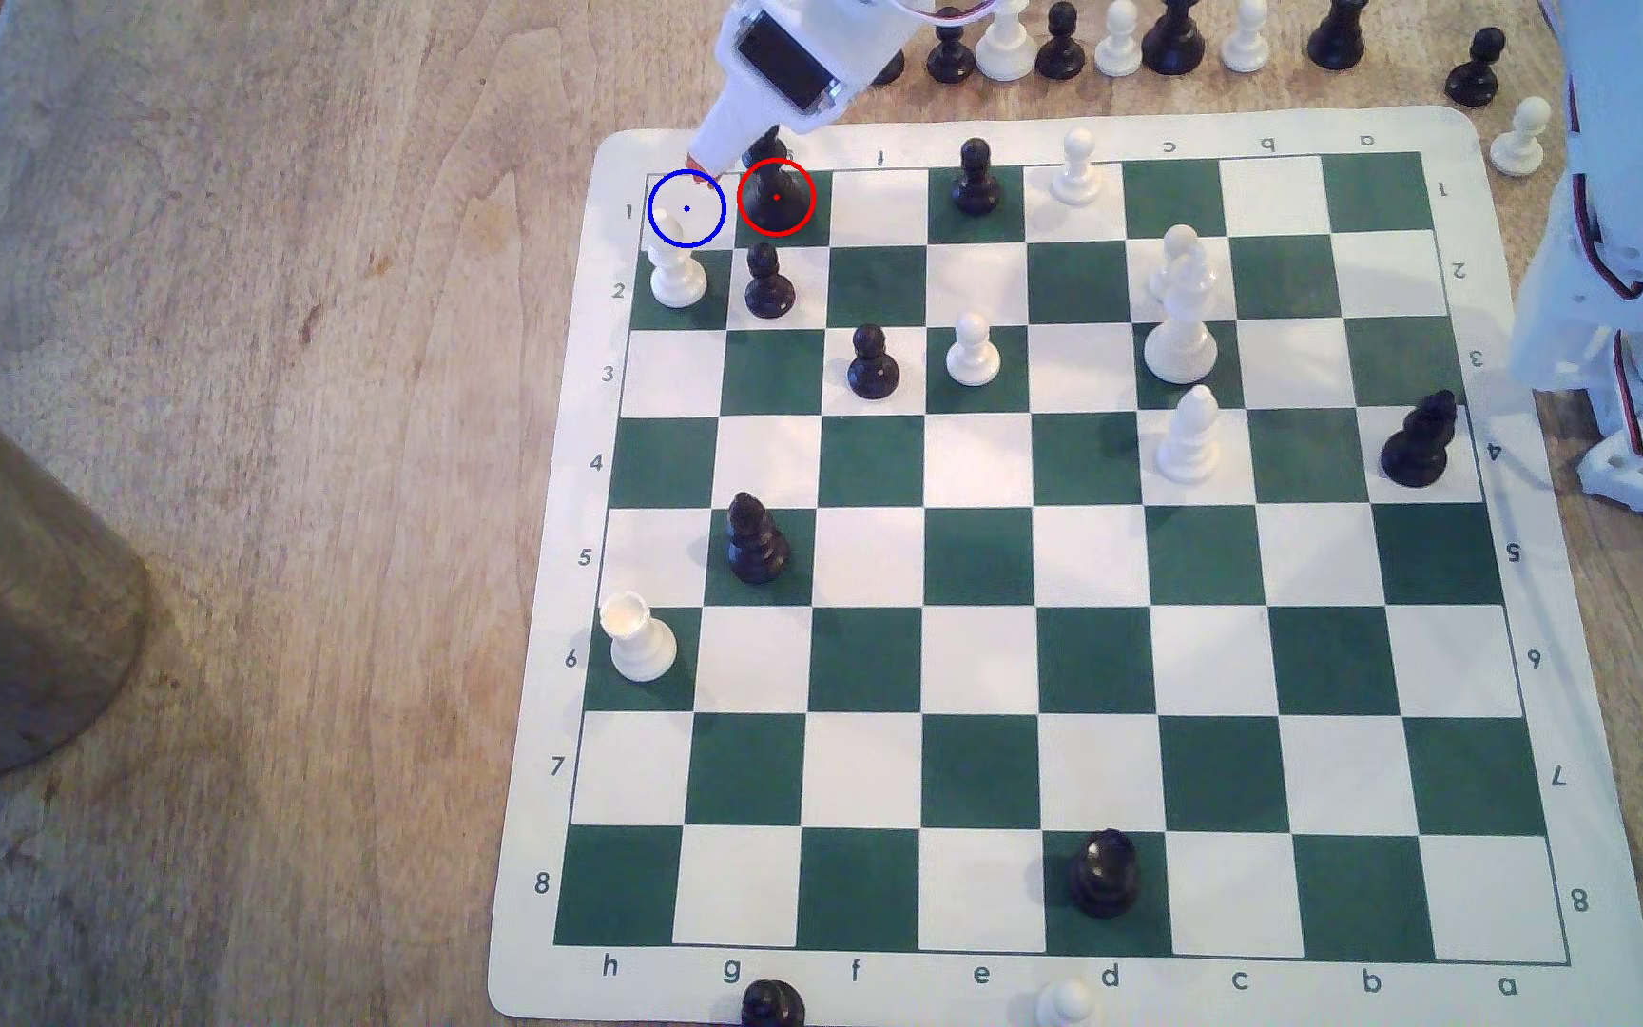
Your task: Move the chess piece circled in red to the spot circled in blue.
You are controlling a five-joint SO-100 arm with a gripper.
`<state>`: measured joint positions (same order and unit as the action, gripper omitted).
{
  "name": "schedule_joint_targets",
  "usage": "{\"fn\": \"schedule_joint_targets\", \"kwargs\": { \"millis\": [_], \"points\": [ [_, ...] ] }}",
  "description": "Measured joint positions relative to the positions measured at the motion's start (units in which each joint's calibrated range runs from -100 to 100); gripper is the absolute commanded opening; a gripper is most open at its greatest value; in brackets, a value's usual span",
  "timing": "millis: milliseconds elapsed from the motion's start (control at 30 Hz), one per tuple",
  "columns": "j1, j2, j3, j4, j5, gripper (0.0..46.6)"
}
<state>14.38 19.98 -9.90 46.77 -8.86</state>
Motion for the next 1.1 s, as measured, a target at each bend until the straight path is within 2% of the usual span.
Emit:
{"fn": "schedule_joint_targets", "kwargs": {
  "millis": [533, 867, 1100],
  "points": [
    [0.0, 1.7, -0.1, 0.0, 0.0, 20.0],
    [0.7, 1.7, -0.1, 1.4, 0.8, 14.5],
    [0.7, 1.7, -0.1, 1.7, 0.9, 16.1]
  ]
}}
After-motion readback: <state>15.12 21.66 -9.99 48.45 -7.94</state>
